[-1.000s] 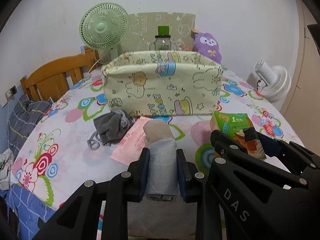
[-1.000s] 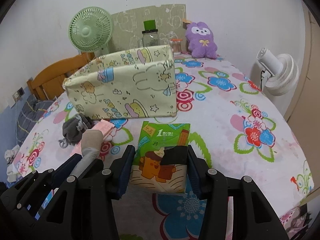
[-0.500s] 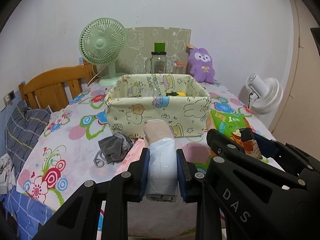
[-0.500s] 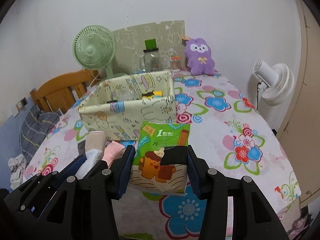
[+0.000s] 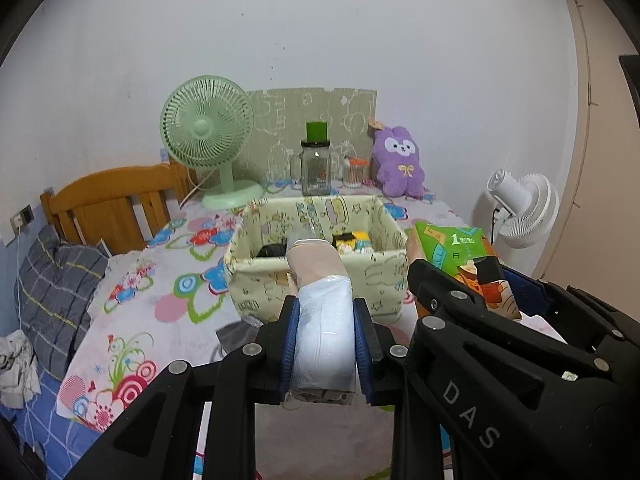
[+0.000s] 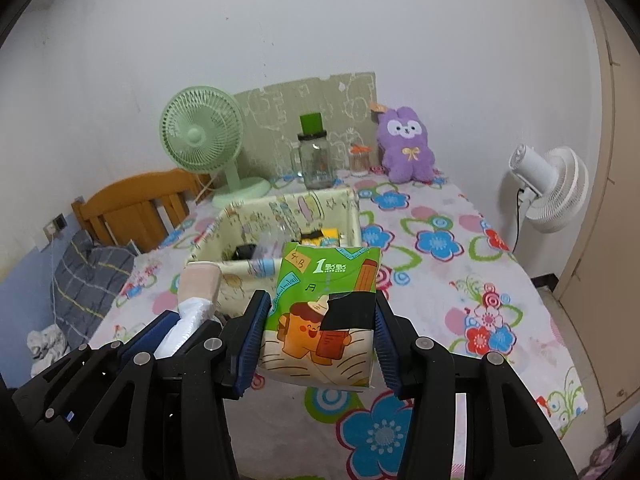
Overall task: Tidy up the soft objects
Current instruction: 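Lift and carry the white cloth and green box over the basket with both tools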
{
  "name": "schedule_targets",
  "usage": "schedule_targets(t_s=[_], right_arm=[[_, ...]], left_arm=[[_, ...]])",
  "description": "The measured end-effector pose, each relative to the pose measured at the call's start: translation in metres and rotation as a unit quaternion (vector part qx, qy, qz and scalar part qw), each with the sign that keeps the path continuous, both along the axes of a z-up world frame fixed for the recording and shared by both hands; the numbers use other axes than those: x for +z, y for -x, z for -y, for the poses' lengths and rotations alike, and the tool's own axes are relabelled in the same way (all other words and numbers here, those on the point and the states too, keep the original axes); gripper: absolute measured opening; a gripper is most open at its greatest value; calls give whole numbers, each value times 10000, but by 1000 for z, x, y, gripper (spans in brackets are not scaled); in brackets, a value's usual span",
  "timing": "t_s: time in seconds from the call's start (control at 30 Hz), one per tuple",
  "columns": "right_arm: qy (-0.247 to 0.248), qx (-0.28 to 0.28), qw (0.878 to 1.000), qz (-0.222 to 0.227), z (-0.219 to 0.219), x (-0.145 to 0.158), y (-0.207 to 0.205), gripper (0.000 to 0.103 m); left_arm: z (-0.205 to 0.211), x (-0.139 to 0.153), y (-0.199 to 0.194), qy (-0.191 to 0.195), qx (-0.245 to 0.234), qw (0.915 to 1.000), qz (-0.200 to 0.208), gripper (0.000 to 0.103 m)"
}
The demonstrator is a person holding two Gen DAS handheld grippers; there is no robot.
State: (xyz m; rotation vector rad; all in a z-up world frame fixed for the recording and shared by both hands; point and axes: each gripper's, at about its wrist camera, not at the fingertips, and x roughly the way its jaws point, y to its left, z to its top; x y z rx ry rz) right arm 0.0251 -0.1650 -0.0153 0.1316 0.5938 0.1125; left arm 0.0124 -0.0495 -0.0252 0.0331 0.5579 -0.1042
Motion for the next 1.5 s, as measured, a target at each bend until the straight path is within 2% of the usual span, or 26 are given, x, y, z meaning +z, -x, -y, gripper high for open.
schedule_targets(t_s=[0.57, 1.5], right_arm=[[146, 86, 9997, 157, -9, 25, -22, 53], [303, 256, 9992, 63, -21, 16, -100, 53]], left_arm=[[-7, 21, -19, 6, 30, 9999, 155, 25], [-15, 11, -98, -26, 167, 9998, -52, 25]])
